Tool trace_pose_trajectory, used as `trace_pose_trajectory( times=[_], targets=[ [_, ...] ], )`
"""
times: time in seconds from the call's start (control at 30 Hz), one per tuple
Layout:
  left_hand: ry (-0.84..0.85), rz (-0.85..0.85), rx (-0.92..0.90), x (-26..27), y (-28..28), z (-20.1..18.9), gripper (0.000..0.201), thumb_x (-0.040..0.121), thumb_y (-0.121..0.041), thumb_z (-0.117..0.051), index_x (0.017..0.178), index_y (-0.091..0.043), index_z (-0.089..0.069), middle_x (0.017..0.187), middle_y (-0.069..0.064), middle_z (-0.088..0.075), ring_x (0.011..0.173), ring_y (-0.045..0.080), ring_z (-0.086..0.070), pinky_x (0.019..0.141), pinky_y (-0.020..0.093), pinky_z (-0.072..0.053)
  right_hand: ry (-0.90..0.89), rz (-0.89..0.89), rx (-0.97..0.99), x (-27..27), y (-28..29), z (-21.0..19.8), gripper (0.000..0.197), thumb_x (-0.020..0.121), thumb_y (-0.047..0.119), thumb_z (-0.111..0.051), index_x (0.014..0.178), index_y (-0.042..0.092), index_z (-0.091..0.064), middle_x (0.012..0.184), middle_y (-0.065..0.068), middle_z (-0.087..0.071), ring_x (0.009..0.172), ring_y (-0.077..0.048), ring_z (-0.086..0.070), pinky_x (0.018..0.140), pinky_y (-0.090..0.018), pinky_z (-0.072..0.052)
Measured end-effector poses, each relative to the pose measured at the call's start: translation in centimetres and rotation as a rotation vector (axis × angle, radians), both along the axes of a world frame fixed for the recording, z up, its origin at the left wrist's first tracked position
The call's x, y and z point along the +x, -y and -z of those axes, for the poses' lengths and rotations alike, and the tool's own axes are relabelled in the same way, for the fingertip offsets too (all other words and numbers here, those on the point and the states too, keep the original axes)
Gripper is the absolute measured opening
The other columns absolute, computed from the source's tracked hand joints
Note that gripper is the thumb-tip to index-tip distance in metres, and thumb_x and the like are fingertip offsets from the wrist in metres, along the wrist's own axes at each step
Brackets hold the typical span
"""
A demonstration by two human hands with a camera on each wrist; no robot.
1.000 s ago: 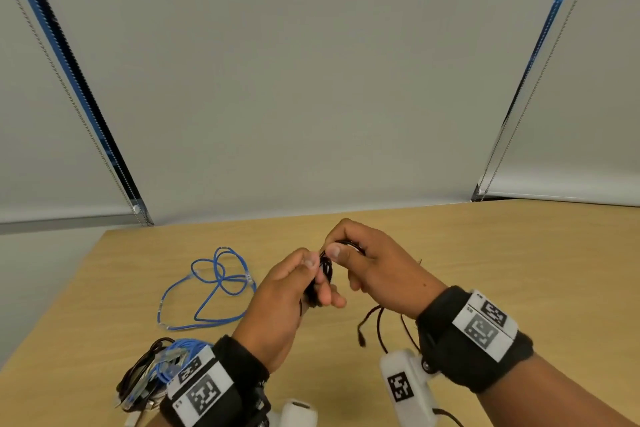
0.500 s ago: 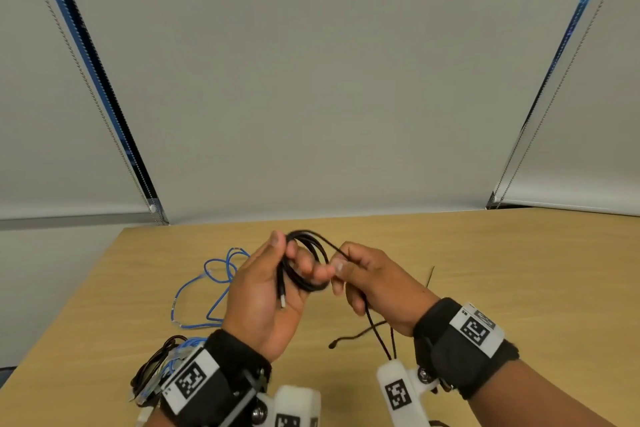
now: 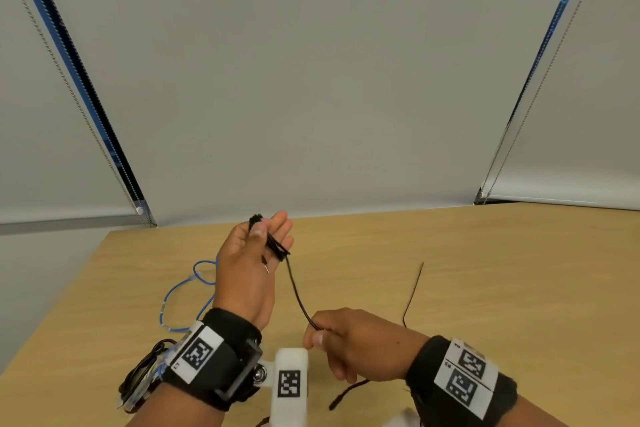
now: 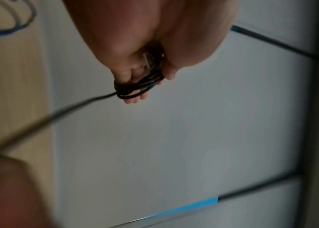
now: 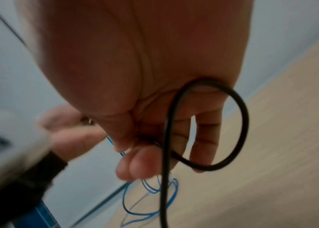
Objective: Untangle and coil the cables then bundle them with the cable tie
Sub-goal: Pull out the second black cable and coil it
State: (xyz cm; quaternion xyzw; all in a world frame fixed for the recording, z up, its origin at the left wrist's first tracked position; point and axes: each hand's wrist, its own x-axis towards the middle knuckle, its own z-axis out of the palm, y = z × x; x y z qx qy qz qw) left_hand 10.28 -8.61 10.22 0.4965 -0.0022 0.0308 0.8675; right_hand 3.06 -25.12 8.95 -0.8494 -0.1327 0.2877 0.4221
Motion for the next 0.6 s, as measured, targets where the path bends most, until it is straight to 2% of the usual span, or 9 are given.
trace_pose_trajectory(
  times=[0.07, 0.13, 0.2, 0.27, 0.33, 0.4, 0.5, 0.53, 0.6],
  targets=[
    [-0.041, -0.002, -0.135, 0.3, -0.2, -0.1, 0.022, 0.108, -0.011, -0.041, 0.102, -0.001, -0.059, 0.120, 0.022, -0.071, 0.111, 0.033, -0.070, 0.099, 0.045, -0.052, 0.058, -0.017, -0.073, -0.2, 0.1, 0.3, 0.019, 0.106, 0.030, -0.039, 0.109, 0.026, -0.058, 0.074, 0.004, -0.061, 0.065, -0.008, -0.055, 0.072, -0.030, -0.049],
    [0.007, -0.012, -0.041, 0.3, -0.2, 0.1, 0.021, 0.107, -0.009, -0.040, 0.104, -0.002, -0.060, 0.120, 0.017, -0.073, 0.112, 0.028, -0.071, 0.099, 0.042, -0.052, 0.075, -0.034, -0.080, -0.3, 0.1, 0.0, 0.019, 0.105, 0.028, -0.043, 0.115, 0.024, -0.058, 0.076, 0.003, -0.063, 0.069, -0.011, -0.058, 0.074, -0.032, -0.053],
    [0.163, -0.019, 0.340, -0.2, -0.1, 1.3, 0.019, 0.106, -0.008, -0.042, 0.107, -0.009, -0.061, 0.119, 0.001, -0.075, 0.112, 0.013, -0.069, 0.099, 0.031, -0.049, 0.082, -0.036, -0.039, -0.3, 0.2, -0.8, 0.019, 0.103, 0.029, -0.046, 0.111, 0.020, -0.061, 0.076, 0.001, -0.067, 0.069, -0.012, -0.062, 0.078, -0.035, -0.057],
    [0.332, 0.037, 0.777, -0.8, -0.1, 3.1, 0.018, 0.104, -0.011, -0.047, 0.105, -0.022, -0.061, 0.113, -0.018, -0.074, 0.106, -0.003, -0.066, 0.090, 0.016, -0.045, 0.127, -0.031, -0.008, 0.0, 0.8, -1.8, 0.018, 0.101, 0.032, -0.049, 0.099, 0.020, -0.063, 0.077, -0.001, -0.071, 0.070, -0.009, -0.066, 0.078, -0.036, -0.057],
    [0.393, 0.128, 0.940, -1.4, -0.3, 4.4, 0.019, 0.104, -0.016, -0.048, 0.095, -0.029, -0.059, 0.101, -0.025, -0.073, 0.097, -0.007, -0.065, 0.079, 0.010, -0.042, 0.232, -0.030, -0.038, 0.4, 1.6, -2.8, 0.018, 0.101, 0.035, -0.051, 0.090, 0.026, -0.063, 0.078, 0.002, -0.074, 0.077, -0.008, -0.070, 0.076, -0.033, -0.056],
    [0.396, 0.232, 0.908, -2.0, -0.3, 4.7, 0.024, 0.104, -0.026, -0.045, 0.083, -0.031, -0.056, 0.084, -0.017, -0.072, 0.083, -0.002, -0.065, 0.074, 0.017, -0.044, 0.354, 0.018, -0.060, 1.0, 2.5, -3.5, 0.018, 0.100, 0.037, -0.053, 0.089, 0.028, -0.065, 0.076, 0.007, -0.073, 0.078, -0.009, -0.070, 0.075, -0.035, -0.057],
    [0.338, 0.419, 0.723, -2.9, -0.1, 4.2, 0.033, 0.102, -0.041, -0.042, 0.079, -0.027, -0.059, 0.066, 0.003, -0.065, 0.075, 0.017, -0.070, 0.082, 0.039, -0.053, 0.476, 0.113, -0.023, 2.0, 3.9, -4.3, 0.015, 0.099, 0.037, -0.058, 0.090, 0.031, -0.070, 0.078, 0.010, -0.070, 0.071, -0.008, -0.068, 0.075, -0.040, -0.060],
    [0.308, 0.481, 0.648, -3.1, 0.0, 3.9, 0.034, 0.100, -0.046, -0.043, 0.078, -0.027, -0.061, 0.062, 0.004, -0.061, 0.069, 0.021, -0.068, 0.082, 0.042, -0.054, 0.495, 0.128, -0.003, 2.2, 4.2, -4.4, 0.014, 0.098, 0.038, -0.061, 0.091, 0.031, -0.071, 0.079, 0.006, -0.071, 0.070, -0.011, -0.068, 0.075, -0.044, -0.060],
    [0.242, 0.583, 0.498, -3.5, -0.1, 3.3, 0.033, 0.096, -0.048, -0.049, 0.078, -0.024, -0.063, 0.058, 0.002, -0.051, 0.056, 0.021, -0.057, 0.080, 0.040, -0.055, 0.513, 0.155, 0.059, 2.7, 4.6, -4.3, 0.011, 0.094, 0.039, -0.066, 0.090, 0.031, -0.072, 0.077, -0.002, -0.070, 0.066, -0.016, -0.063, 0.073, -0.049, -0.059]
  ],
)
